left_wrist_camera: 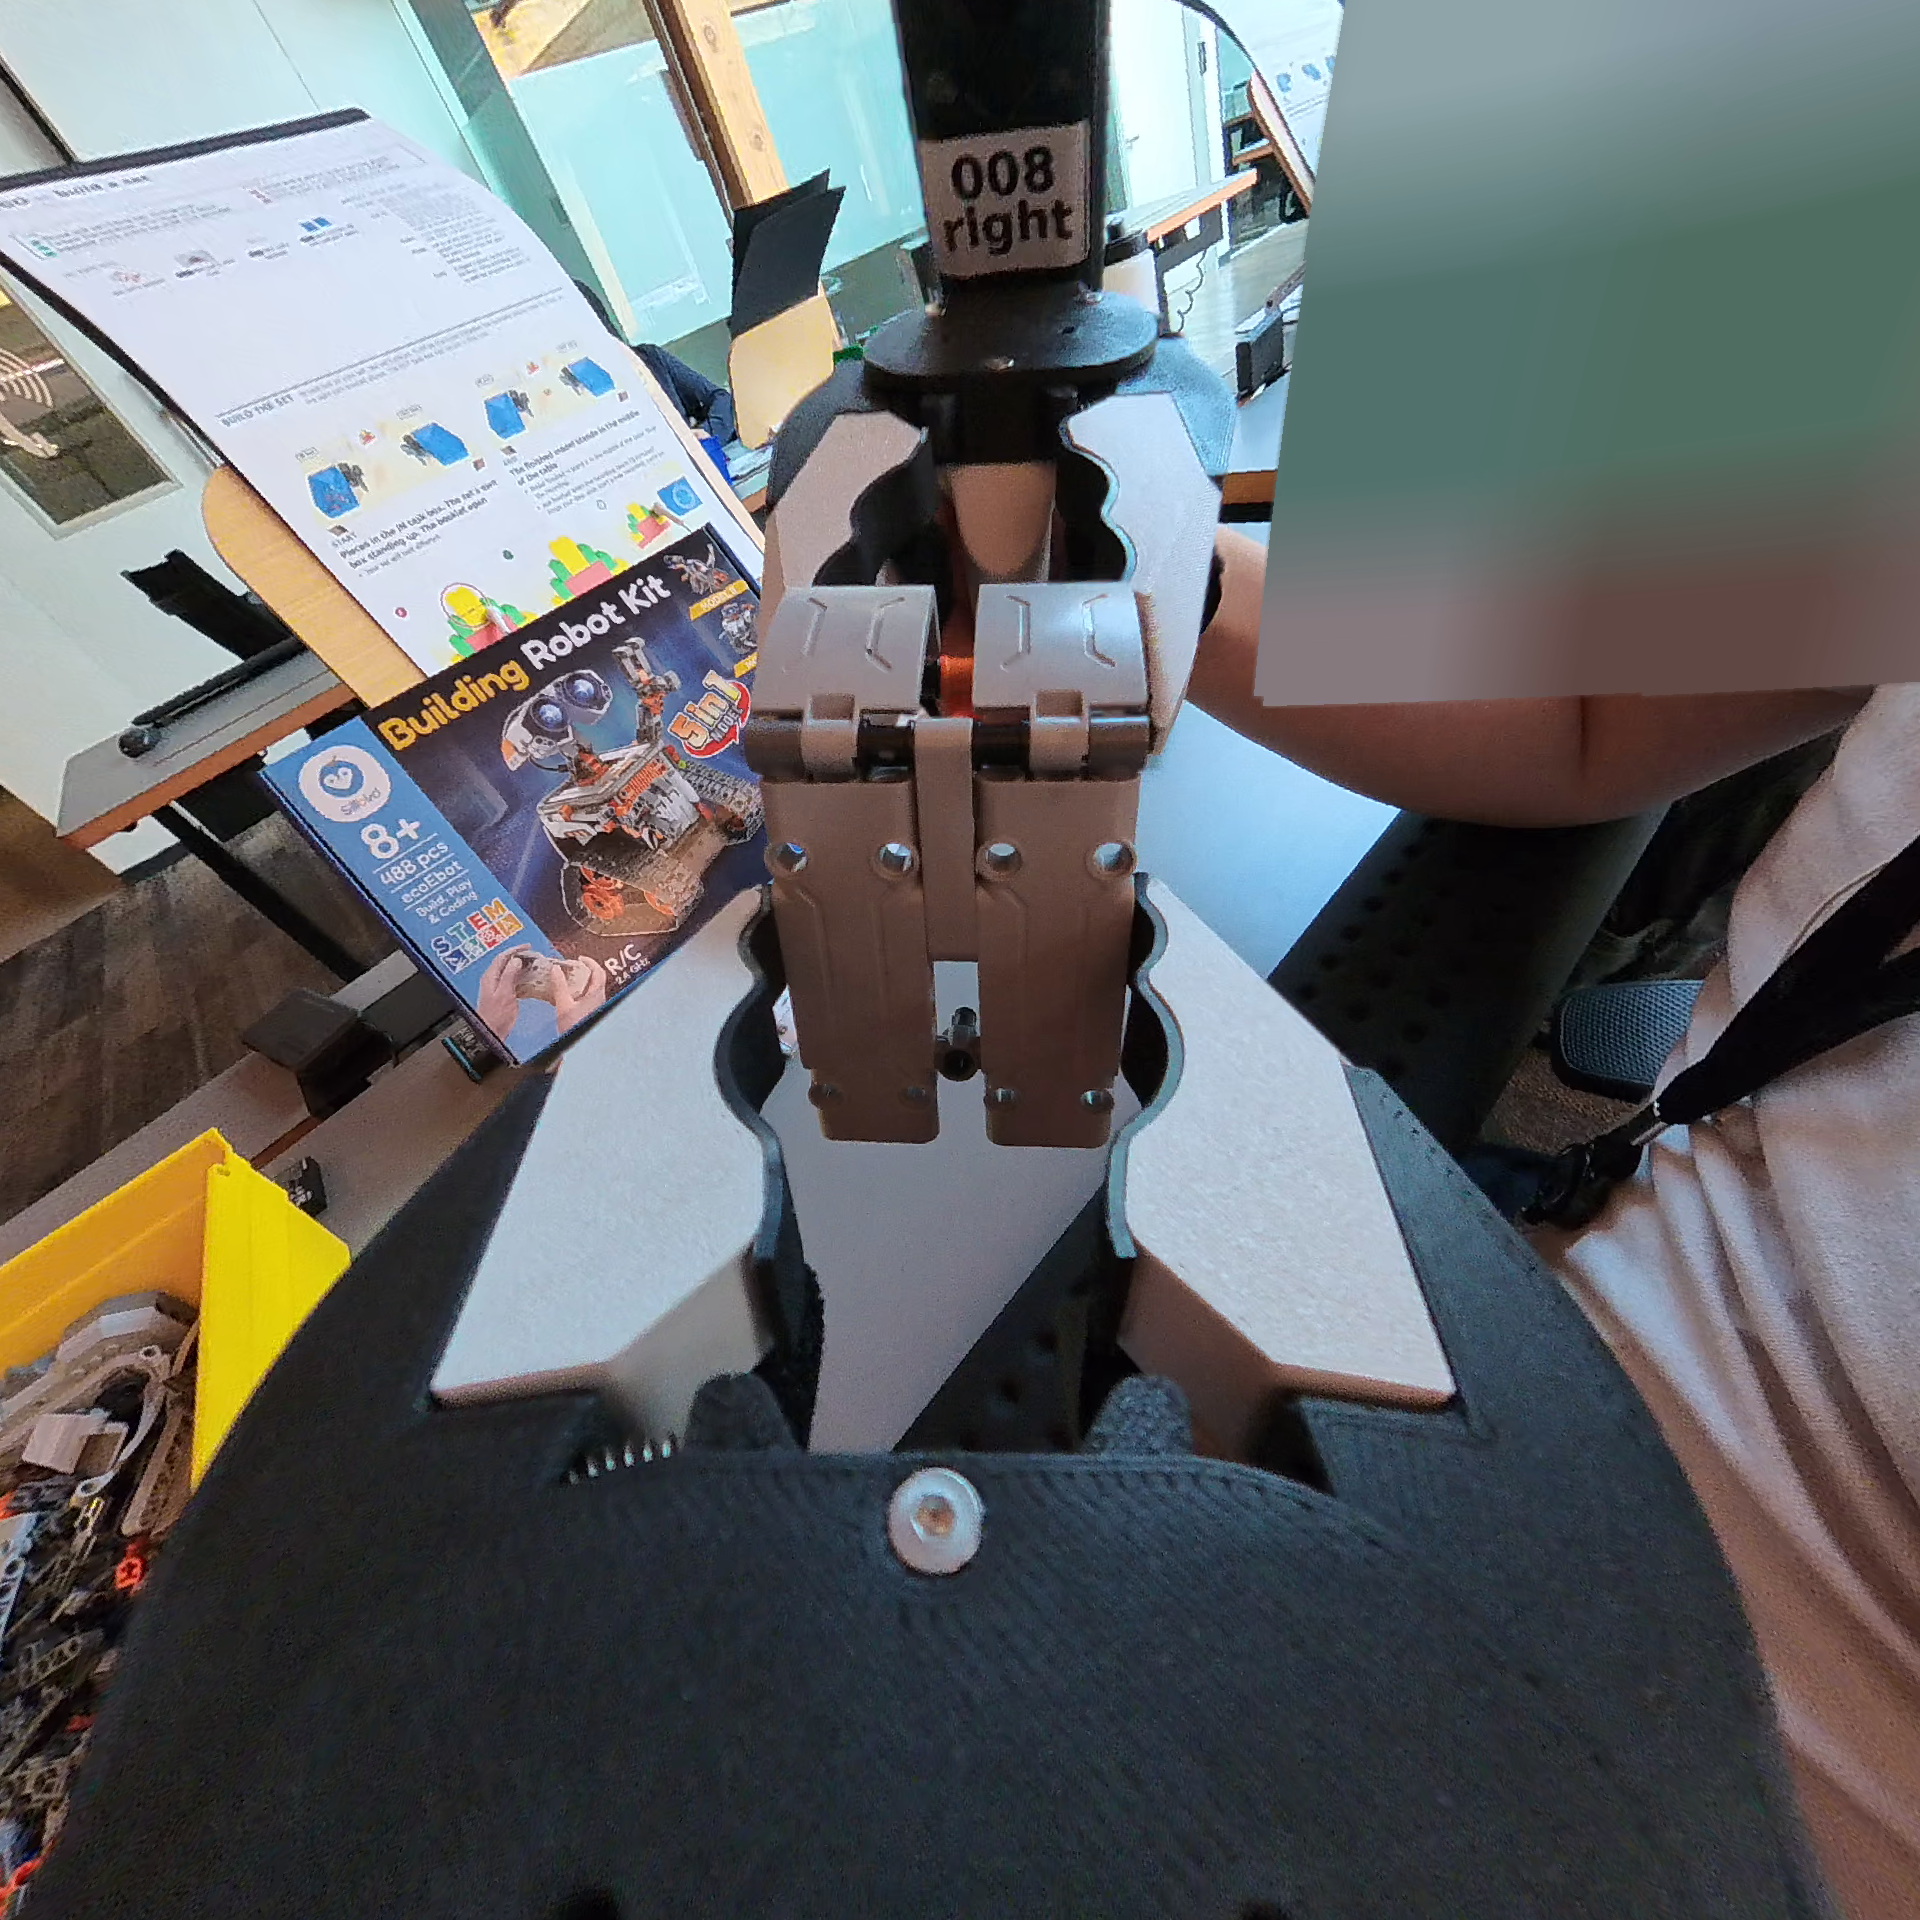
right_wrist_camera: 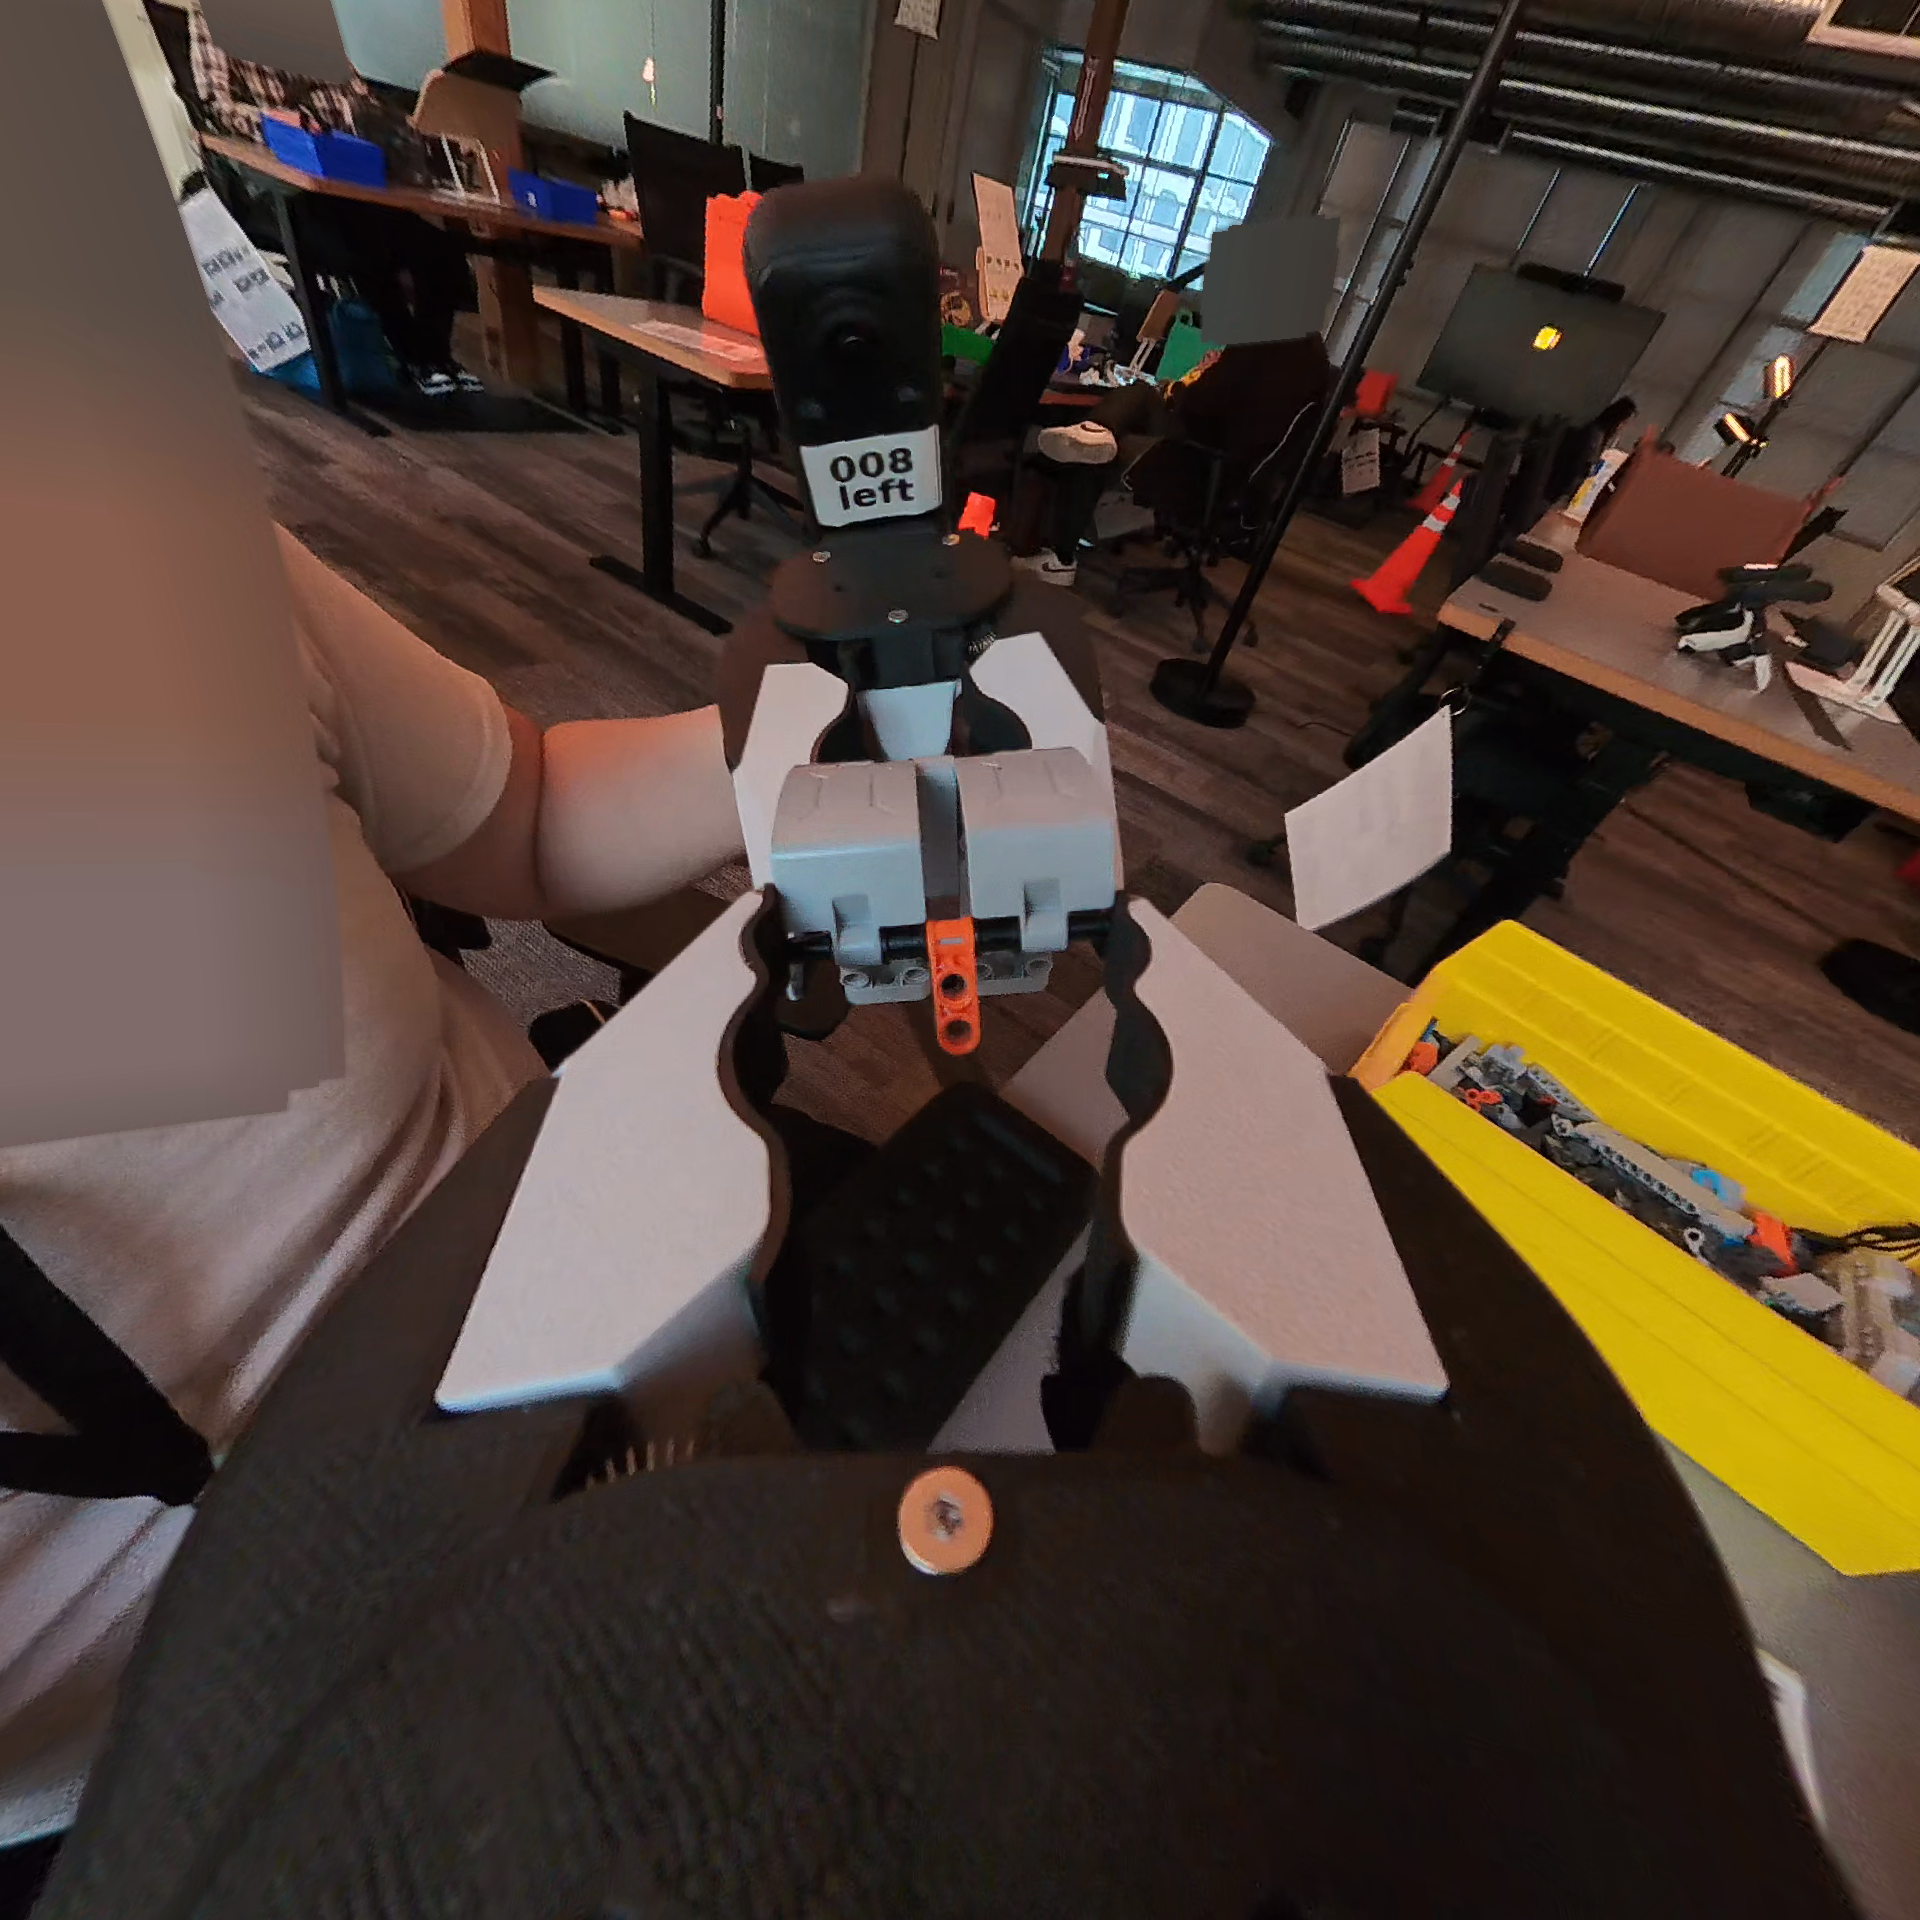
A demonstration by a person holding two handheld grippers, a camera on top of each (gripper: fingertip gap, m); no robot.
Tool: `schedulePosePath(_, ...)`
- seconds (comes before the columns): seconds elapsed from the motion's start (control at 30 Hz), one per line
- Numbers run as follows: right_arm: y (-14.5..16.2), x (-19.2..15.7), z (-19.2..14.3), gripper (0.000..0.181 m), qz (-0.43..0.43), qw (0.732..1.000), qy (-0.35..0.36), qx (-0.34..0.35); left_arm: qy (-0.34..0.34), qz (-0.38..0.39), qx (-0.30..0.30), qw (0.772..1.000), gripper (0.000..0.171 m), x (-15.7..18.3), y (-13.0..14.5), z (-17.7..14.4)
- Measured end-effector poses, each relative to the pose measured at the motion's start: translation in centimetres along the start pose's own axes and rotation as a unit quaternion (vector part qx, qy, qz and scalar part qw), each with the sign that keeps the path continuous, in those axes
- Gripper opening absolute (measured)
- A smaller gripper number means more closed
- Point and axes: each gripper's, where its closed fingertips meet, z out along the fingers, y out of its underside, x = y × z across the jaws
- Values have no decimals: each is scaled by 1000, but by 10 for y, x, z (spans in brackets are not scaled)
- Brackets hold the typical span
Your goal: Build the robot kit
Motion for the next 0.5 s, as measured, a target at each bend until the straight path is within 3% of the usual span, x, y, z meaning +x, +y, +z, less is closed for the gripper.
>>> schedulePosePath(0.5, -3, -1, -4, 60, -46, 999, 22, -9, 2, -14, 7, 1000, 64, 2, -7, 3)
